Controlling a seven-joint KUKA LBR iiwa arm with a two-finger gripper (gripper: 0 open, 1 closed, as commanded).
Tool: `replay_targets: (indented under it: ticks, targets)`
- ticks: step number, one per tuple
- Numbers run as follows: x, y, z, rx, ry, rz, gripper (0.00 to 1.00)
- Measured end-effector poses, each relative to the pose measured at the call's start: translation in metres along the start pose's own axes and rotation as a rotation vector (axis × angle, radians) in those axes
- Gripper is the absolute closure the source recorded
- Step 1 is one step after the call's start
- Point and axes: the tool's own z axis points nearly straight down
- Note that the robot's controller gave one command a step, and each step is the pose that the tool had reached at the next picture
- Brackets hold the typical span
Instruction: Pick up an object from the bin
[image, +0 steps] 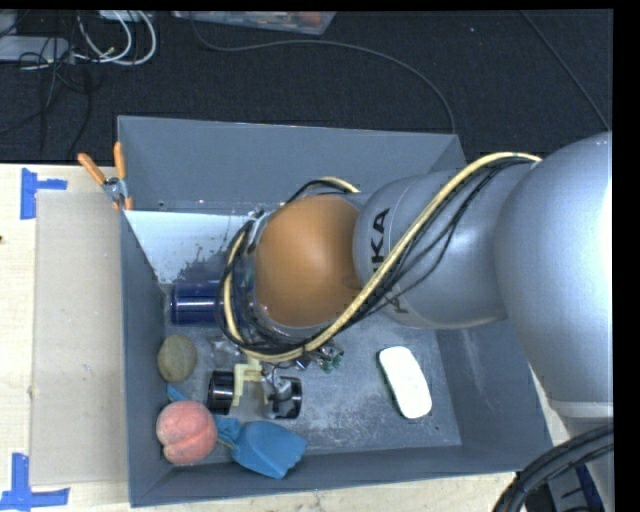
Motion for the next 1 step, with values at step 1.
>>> replay_targets:
  ticks: [1]
  targets:
    - [0.0038, -0.0006, 0.0235, 0.000, 0.001, -0.296, 0.00]
